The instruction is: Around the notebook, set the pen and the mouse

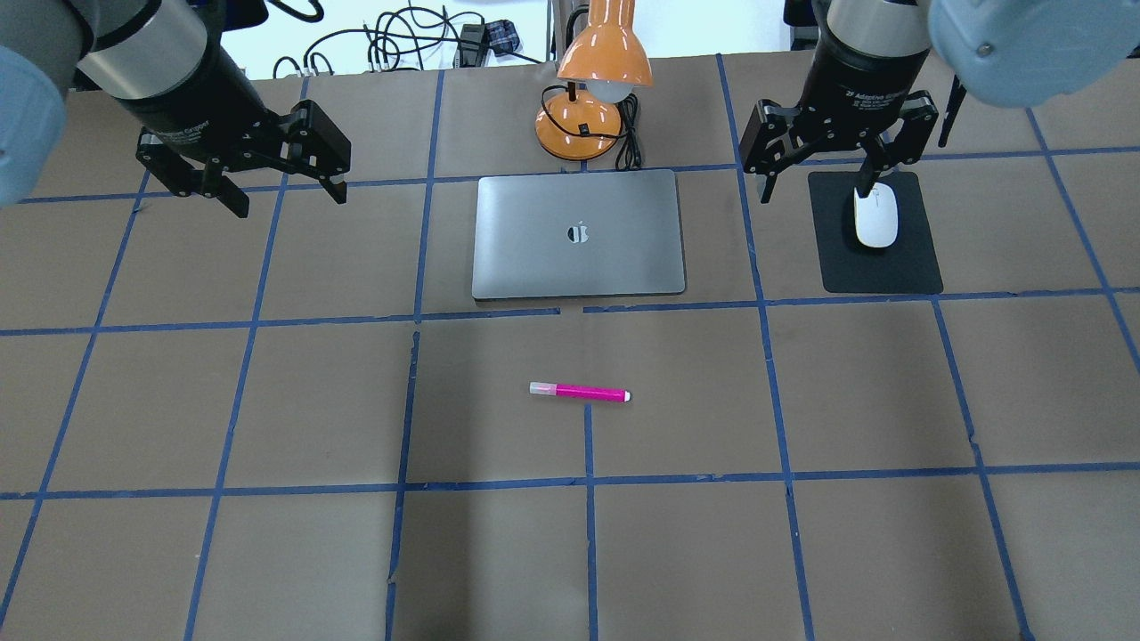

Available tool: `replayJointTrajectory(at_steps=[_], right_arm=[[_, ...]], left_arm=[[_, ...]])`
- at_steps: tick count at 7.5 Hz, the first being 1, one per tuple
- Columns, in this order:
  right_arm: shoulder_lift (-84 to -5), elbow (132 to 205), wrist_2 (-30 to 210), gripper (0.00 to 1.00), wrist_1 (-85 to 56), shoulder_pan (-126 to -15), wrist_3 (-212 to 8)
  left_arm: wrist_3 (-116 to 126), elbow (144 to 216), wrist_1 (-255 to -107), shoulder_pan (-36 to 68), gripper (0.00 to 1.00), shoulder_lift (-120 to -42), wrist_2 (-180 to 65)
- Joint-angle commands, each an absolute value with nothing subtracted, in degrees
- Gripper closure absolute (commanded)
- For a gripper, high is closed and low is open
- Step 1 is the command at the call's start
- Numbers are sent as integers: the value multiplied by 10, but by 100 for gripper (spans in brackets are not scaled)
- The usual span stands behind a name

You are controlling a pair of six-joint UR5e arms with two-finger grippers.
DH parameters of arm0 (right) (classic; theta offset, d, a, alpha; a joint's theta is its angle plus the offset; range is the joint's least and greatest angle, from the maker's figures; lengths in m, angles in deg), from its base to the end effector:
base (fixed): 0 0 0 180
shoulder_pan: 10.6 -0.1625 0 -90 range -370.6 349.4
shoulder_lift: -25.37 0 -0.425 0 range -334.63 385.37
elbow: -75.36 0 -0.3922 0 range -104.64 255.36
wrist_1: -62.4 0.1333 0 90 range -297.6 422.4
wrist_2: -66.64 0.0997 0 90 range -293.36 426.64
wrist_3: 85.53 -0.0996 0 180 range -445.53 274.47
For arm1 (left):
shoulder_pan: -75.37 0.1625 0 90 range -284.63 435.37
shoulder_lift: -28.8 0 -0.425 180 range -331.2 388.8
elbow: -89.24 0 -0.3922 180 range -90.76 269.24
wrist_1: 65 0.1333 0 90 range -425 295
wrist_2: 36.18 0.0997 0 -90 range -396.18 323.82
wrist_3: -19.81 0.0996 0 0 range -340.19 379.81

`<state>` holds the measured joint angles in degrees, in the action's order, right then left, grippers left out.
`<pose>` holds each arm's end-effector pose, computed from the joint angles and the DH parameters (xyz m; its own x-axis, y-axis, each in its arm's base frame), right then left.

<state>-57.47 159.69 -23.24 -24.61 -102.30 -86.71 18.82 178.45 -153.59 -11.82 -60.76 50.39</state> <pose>0.1494 -0.5325 0.4669 -1.0000 -0.0090 -0.0005 -0.0090 0.9969 0.0781 -0.1149 -0.4993 0.5012 -0.9961 -0.0634 0.0606 -0.0662 0.9968 -0.0450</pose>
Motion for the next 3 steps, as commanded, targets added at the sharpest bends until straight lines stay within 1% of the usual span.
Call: replayJointTrajectory(at_steps=[1,3], right_arm=[[-578,1596,-236,0,-248,-1023,-867],[-579,1601,-232,0,-247,-1024,-868]], left_arm=[[188,1784,-1536,-118,0,-608,503],[188,1784,-1536,-118,0,-608,503]])
